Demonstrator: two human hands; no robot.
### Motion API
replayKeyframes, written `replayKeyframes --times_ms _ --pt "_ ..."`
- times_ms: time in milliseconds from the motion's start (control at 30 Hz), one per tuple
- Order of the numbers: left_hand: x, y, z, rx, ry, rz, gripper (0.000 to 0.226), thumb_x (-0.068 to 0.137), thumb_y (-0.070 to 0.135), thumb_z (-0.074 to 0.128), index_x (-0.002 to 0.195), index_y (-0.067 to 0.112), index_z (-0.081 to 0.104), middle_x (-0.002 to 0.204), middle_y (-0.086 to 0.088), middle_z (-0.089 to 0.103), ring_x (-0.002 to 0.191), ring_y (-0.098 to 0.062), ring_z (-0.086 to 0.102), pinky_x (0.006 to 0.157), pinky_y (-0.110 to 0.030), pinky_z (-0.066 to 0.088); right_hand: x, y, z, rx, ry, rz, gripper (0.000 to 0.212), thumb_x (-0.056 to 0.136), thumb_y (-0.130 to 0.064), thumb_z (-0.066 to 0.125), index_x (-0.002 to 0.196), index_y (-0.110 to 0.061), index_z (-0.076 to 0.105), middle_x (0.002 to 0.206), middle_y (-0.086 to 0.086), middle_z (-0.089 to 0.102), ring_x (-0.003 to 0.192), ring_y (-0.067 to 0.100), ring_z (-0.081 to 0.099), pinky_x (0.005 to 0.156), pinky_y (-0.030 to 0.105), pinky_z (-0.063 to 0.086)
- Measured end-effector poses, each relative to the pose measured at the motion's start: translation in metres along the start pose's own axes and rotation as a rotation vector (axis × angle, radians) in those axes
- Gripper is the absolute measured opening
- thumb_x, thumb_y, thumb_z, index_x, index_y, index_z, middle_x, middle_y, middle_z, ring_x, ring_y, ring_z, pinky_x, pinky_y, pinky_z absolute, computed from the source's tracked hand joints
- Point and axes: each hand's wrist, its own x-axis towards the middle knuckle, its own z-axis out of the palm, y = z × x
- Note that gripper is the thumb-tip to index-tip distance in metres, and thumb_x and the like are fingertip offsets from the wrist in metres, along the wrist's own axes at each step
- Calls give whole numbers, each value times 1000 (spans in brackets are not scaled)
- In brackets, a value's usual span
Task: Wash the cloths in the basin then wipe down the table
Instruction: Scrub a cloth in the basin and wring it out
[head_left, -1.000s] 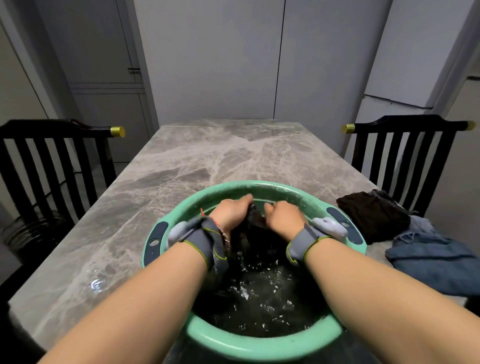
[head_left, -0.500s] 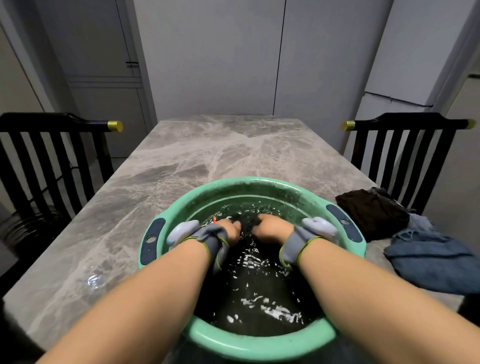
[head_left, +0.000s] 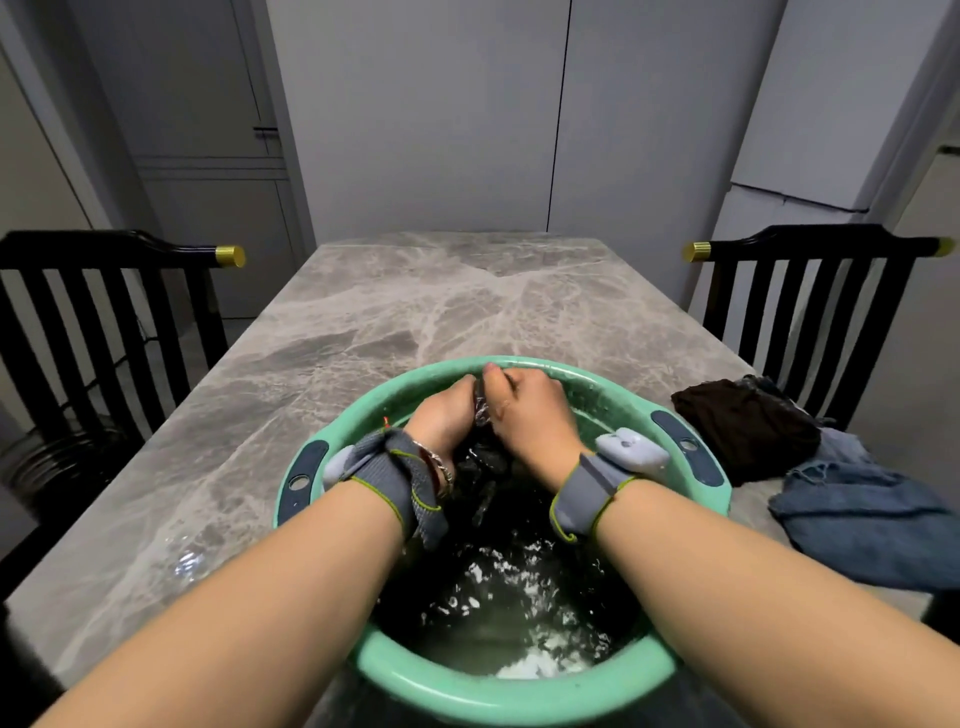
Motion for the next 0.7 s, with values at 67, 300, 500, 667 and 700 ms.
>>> replayKeyframes --times_ms 67,300,500,667,700 --pt "4 2 2 57 -35 -51 49 98 35 38 125 -3 55 130 -22 55 118 -36 55 98 -43 44 2 10 -7 -100 -98 69 53 98 -42 35 60 -10 54 94 27 64 95 39 61 72 34 40" --pt "-1 -19 4 818 -45 -72 42 94 34 51 125 6 56 130 -14 58 121 -27 54 96 -30 41 -3 28 -2 -657 -602 195 47 95 -36 47 136 -15 41 143 23 33 127 40 40 103 39 37" --pt "0 -48 13 846 -134 -197 45 97 31 47 133 4 48 135 -15 52 126 -28 51 103 -34 40 -19 23 -6 -821 -674 246 49 103 -25 30 148 -9 22 155 18 19 142 35 22 113 37 19" --pt "12 -24 4 638 10 -256 46 101 33 38 129 -1 52 137 -17 52 129 -29 47 103 -30 36 -15 19 -1 -604 -719 235 55 98 -49 34 142 -17 35 149 17 31 138 34 30 113 39 23" --pt "10 -24 4 645 18 -255 42 100 29 41 127 1 54 135 -17 53 127 -29 49 101 -30 38 -17 18 -1 -590 -752 251 61 94 -56 36 144 -21 32 151 15 28 140 33 26 115 41 20"
